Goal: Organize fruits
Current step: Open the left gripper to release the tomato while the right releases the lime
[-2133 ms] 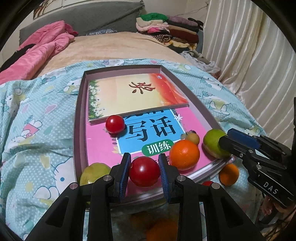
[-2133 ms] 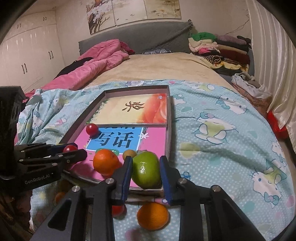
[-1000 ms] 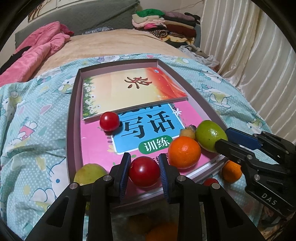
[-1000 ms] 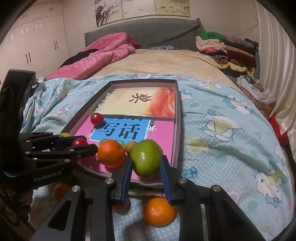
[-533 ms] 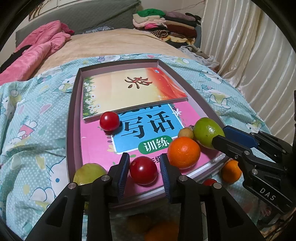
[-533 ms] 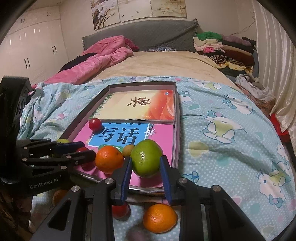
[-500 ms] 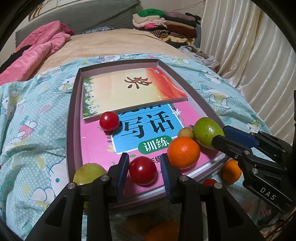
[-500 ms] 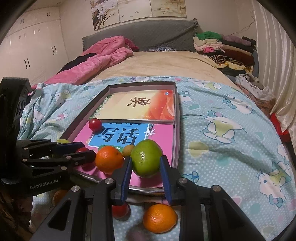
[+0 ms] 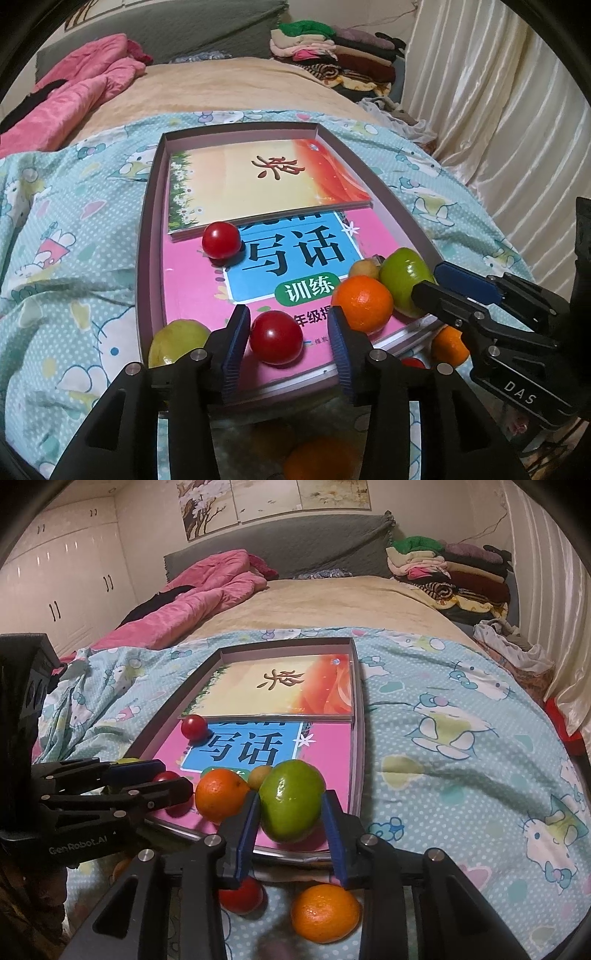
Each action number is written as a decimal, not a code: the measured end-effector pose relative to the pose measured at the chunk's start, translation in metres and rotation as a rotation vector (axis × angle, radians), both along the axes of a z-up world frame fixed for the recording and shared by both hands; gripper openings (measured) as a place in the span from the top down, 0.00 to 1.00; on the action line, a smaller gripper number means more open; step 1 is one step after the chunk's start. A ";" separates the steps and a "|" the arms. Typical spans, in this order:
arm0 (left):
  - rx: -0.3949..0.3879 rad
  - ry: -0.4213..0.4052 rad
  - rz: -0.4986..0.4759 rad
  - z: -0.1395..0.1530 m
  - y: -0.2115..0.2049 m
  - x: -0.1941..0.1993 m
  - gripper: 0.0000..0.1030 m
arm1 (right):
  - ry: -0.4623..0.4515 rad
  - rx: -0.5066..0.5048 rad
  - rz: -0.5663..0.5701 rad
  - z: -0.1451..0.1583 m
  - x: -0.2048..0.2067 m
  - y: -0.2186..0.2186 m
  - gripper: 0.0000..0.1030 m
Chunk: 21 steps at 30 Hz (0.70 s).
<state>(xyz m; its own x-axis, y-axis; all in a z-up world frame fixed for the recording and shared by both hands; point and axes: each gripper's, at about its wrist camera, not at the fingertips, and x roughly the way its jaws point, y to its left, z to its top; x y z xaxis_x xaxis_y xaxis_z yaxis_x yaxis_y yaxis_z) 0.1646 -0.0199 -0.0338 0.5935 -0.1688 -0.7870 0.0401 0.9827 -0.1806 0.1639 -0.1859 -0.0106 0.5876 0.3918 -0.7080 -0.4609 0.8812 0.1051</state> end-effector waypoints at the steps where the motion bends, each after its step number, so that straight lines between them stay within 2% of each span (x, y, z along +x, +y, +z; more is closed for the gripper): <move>1: -0.002 -0.001 0.000 0.001 0.000 -0.001 0.54 | -0.001 0.001 0.003 0.000 0.000 0.000 0.67; 9: -0.003 -0.004 -0.007 0.002 -0.002 -0.004 0.50 | -0.002 0.007 0.007 0.001 -0.001 0.001 0.66; 16: -0.005 -0.013 -0.015 0.005 -0.003 -0.007 0.41 | 0.000 0.027 -0.011 0.003 0.000 -0.003 0.54; 21: -0.005 -0.025 -0.011 0.008 -0.002 -0.010 0.34 | 0.001 0.035 -0.019 0.004 0.001 -0.005 0.53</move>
<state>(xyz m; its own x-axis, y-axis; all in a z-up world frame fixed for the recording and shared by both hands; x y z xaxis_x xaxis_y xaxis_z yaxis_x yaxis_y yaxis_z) 0.1546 -0.0216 -0.0257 0.6110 -0.1794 -0.7711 0.0550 0.9813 -0.1847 0.1646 -0.1905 -0.0064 0.5944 0.4054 -0.6945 -0.4443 0.8854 0.1366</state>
